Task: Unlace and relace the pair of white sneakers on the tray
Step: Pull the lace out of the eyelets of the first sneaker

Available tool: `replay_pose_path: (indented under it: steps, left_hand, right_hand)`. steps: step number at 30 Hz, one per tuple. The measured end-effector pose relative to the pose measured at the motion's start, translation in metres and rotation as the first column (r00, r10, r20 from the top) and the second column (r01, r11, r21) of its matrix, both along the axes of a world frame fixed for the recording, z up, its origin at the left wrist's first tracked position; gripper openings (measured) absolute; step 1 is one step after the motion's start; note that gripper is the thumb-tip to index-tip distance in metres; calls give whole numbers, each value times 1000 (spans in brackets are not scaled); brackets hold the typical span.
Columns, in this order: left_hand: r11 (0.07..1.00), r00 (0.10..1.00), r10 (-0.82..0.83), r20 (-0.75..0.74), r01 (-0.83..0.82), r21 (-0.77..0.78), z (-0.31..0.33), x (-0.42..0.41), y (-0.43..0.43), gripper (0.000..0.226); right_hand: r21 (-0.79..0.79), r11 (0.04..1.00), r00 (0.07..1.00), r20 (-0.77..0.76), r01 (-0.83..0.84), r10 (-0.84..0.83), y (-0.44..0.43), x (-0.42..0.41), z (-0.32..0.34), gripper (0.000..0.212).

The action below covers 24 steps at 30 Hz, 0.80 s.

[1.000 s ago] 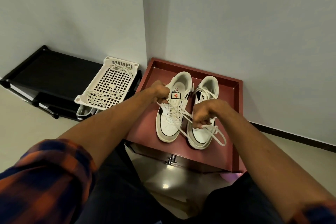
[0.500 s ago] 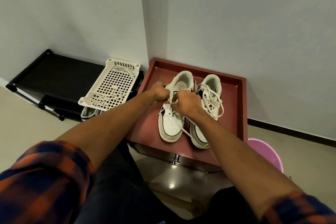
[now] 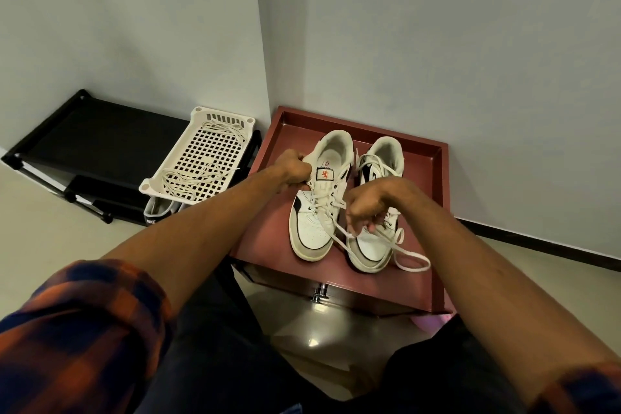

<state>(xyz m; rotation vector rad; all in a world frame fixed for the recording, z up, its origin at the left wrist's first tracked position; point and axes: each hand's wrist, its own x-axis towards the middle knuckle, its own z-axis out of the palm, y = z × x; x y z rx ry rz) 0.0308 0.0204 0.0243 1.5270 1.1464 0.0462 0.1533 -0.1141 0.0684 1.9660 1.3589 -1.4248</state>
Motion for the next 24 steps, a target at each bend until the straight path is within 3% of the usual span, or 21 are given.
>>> replay_pose_path:
  steps: [5,7,9,12,15,21,24]
  left_hand:
    - [999,1000,14,-1,-14,35,-3,1,-3,35]
    - [966,999,-34,-16,37,255,-6,0,-7,46]
    - [840,992,-122,-29,118,530,-10,-4,-14,55]
    - [698,970,-243,17,162,698,-14,-10,-27,43]
    - [609,925,-378,-46,286,740,-15,-19,-36,21]
    - [469,806,-499,-319,561,683,-28,-17,-37,27]
    - [523,831,-487,-268,524,672,-29,-16,-31,21]
  right_hand:
    - [46,999,999,-23,23,-22,-13,9,-1,22]
    - [229,969,996,-24,92,-88,-9,13,-2,20]
    - [500,859,971,129,113,-203,-4,14,-4,20]
    - [733,640,806,226,229,-547,1,7,-9,45]
    - [723,574,713,162,386,-683,8,-2,-16,61]
    - [714,511,704,37,478,-709,8,-13,-37,42]
    - [701,522,712,29,486,-702,8,-13,-36,38]
